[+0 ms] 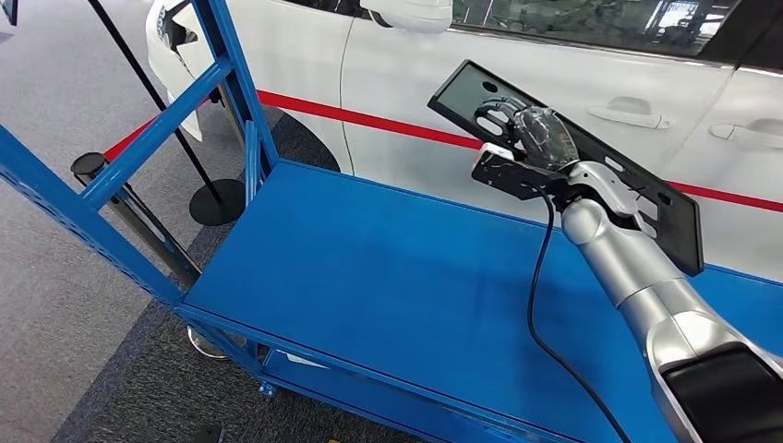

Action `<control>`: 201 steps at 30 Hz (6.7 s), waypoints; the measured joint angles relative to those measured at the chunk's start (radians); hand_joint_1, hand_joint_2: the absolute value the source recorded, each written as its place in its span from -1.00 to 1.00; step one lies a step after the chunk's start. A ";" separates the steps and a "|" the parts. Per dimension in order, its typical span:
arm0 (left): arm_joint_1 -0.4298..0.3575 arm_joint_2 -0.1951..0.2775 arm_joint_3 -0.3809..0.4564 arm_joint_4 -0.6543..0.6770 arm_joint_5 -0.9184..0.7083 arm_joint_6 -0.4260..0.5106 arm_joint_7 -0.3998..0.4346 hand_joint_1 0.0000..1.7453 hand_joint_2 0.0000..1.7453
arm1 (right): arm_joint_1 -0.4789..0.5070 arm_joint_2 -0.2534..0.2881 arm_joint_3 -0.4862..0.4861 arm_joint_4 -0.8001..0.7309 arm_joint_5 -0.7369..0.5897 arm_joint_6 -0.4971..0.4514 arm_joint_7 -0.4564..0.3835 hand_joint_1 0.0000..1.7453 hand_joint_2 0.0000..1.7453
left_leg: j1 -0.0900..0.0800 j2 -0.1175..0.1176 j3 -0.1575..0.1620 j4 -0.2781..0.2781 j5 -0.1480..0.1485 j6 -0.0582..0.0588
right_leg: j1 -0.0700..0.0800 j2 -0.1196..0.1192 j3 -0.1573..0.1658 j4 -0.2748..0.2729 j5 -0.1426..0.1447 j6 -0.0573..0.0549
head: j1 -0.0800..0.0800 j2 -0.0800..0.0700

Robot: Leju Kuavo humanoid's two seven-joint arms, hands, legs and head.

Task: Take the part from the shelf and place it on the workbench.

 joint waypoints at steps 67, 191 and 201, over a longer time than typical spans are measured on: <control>-0.002 -0.018 -0.083 0.000 -0.117 0.053 -0.001 -1.00 1.00 | 0.090 -0.087 0.011 -0.111 -0.014 -0.008 0.056 1.00 1.00 | 0.008 0.018 -0.078 0.015 0.066 -0.001 | -0.036 -0.013 0.073 0.048 -0.089 0.058 | -0.002 0.000; -0.006 -0.018 -0.070 -0.001 -0.082 0.094 -0.025 -1.00 1.00 | 0.253 -0.114 -0.229 -0.050 -0.141 -0.037 -0.098 1.00 1.00 | -0.017 0.008 -0.103 0.006 0.105 0.011 | -0.007 -0.020 0.131 -0.004 -0.123 0.021 | -0.007 0.000; 0.009 -0.001 -0.069 -0.001 -0.079 0.100 -0.027 -1.00 1.00 | 0.295 -0.146 -0.241 -0.112 -0.049 -0.083 -0.084 1.00 1.00 | 0.007 0.010 -0.137 0.243 -0.036 -0.038 | -0.017 -0.068 0.067 -0.011 -0.054 -0.005 | -0.007 0.000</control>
